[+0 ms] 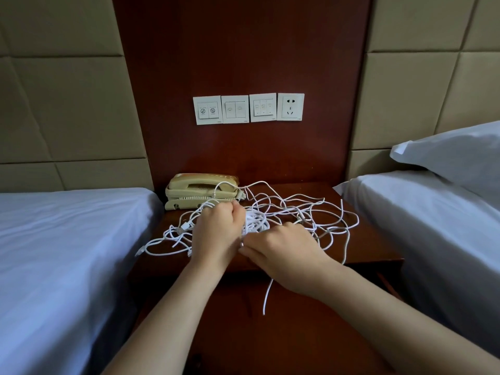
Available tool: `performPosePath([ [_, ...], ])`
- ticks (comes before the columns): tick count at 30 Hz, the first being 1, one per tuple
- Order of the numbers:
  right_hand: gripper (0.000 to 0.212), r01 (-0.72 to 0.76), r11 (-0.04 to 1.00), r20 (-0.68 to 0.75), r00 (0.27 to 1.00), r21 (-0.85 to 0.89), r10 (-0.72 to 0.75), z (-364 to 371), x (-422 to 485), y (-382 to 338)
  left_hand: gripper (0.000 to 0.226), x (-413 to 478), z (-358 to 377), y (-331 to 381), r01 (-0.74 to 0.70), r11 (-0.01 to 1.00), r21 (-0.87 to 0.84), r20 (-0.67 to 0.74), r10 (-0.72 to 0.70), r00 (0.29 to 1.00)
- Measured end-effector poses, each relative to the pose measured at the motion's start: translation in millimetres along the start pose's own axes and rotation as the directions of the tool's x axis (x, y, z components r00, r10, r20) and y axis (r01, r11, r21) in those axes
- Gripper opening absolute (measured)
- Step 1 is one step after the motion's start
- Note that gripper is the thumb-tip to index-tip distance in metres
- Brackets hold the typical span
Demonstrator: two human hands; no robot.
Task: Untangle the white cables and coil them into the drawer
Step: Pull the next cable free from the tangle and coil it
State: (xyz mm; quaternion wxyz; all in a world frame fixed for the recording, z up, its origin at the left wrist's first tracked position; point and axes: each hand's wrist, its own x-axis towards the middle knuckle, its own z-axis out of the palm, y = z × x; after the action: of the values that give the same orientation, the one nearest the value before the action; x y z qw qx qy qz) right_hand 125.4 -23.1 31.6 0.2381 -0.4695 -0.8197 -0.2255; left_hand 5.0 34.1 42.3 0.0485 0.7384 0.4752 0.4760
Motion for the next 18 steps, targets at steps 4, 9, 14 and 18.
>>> performPosePath([
  [4,0.032,-0.059,0.982,0.017,0.998,0.181,0.057,-11,2,20,0.035,-3,2,-2,-0.052,0.998,0.039,0.271,0.039,0.962],
  [9,0.03,-0.175,0.82,0.103,0.985,0.545,0.142,-23,5,40,0.039,-2,4,6,-0.001,0.951,-0.31,0.482,0.158,0.862],
  [14,0.038,-0.298,0.515,0.221,0.953,0.804,0.206,-23,2,47,0.041,-6,3,12,0.128,0.869,-0.478,0.516,0.16,0.841],
  [18,0.04,-0.293,0.337,0.207,0.941,0.895,0.267,-24,3,46,0.041,-9,2,24,0.287,0.692,-0.663,0.528,0.16,0.834],
])
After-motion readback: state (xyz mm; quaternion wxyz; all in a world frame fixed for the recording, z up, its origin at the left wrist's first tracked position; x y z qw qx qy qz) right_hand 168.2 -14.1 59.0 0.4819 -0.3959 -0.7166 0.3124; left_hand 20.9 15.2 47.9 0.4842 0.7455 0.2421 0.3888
